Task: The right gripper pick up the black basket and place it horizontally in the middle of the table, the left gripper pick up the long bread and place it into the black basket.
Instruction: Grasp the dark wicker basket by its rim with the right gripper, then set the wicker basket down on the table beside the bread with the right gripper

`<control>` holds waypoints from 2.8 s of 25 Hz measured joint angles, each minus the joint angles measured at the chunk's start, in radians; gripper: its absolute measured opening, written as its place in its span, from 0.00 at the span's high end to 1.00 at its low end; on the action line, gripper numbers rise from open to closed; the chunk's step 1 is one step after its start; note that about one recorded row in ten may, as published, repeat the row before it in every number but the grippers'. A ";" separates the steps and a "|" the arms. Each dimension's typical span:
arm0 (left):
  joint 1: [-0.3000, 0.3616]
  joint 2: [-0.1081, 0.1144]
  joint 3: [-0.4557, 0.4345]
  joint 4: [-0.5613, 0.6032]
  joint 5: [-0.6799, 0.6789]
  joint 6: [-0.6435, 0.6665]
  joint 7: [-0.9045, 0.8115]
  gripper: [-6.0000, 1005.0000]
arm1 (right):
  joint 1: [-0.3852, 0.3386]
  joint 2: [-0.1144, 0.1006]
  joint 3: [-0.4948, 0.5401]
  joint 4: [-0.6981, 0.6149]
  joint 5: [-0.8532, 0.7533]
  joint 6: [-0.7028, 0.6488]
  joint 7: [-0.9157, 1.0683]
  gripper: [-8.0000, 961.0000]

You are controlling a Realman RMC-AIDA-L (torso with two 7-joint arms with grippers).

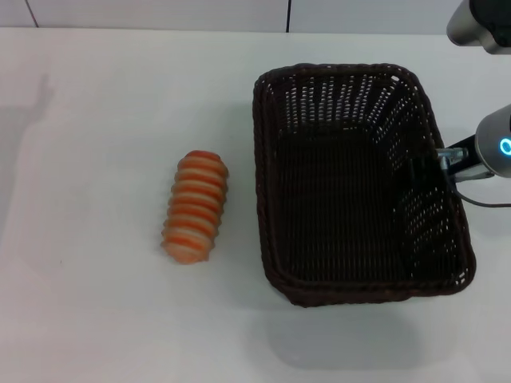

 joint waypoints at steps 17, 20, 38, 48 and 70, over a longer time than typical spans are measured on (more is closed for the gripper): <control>0.006 0.001 -0.025 0.002 0.000 0.001 0.006 0.20 | -0.024 -0.003 -0.017 -0.070 -0.014 -0.128 -0.045 0.82; 0.008 -0.005 -0.072 0.012 0.002 -0.001 0.010 0.20 | -0.038 -0.002 -0.023 -0.125 -0.018 -0.180 -0.089 0.83; 0.042 -0.061 -0.291 0.019 0.001 -0.011 0.062 0.21 | 0.149 -0.007 0.129 -0.233 0.286 -0.105 -0.854 0.84; 0.010 -0.062 -0.342 0.018 -0.002 -0.032 0.055 0.21 | 0.286 -0.013 0.225 -0.226 0.329 0.210 -0.996 0.84; -0.017 -0.066 -0.401 0.019 -0.003 -0.087 0.052 0.22 | 0.413 -0.082 0.097 -0.101 0.354 0.316 -0.972 0.84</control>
